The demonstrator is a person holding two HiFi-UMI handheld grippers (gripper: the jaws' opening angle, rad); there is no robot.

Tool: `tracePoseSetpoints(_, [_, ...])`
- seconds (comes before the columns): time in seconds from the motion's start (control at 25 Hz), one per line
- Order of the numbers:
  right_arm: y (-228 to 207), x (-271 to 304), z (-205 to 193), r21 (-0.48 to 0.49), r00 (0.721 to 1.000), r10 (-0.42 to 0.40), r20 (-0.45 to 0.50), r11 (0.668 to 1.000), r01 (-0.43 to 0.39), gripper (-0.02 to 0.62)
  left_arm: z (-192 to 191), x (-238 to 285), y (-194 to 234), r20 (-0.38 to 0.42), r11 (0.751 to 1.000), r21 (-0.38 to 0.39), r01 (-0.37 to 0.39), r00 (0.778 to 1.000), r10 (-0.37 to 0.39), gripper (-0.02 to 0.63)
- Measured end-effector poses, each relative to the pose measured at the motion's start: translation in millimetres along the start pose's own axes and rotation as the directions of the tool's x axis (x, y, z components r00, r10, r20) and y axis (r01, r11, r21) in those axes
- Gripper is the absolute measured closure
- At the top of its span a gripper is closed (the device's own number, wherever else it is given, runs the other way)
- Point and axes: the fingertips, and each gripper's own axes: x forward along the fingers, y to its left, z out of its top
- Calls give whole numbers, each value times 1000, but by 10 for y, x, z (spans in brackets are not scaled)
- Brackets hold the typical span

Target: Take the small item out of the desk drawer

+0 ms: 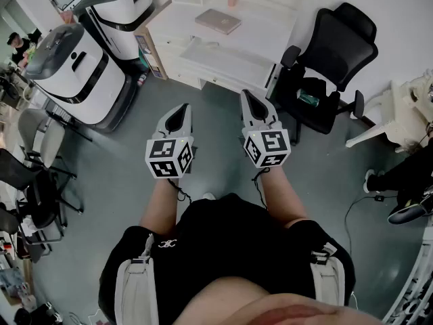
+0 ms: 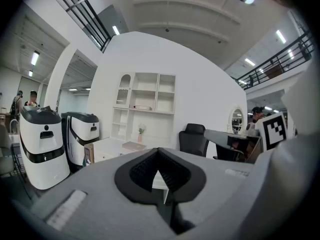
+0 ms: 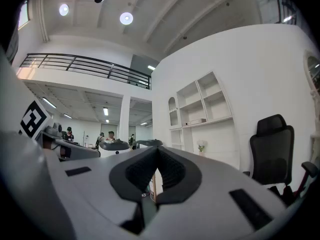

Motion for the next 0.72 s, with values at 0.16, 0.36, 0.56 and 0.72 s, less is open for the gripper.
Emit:
tracePoseSetpoints(0.16, [-29, 70, -10, 29, 1000, -16, -3, 999, 16, 598, 38, 22, 52, 0, 1000, 4, 4, 1000, -4, 592])
tracePoseSetpoints(0.36, [-18, 163, -47, 22, 999, -39, -12, 999, 39, 598, 41, 26, 157, 3, 1000, 10, 5, 1000, -5, 592])
tracePoseSetpoints(0.56, [136, 328, -95, 11, 999, -30, -16, 999, 30, 598, 46, 27, 352, 9, 1000, 13, 9, 1000, -9, 592])
tracePoseSetpoints(0.72, [290, 476, -150, 6, 999, -38, -17, 999, 38, 598, 32, 7, 561, 18, 1000, 11, 18, 1000, -18, 592])
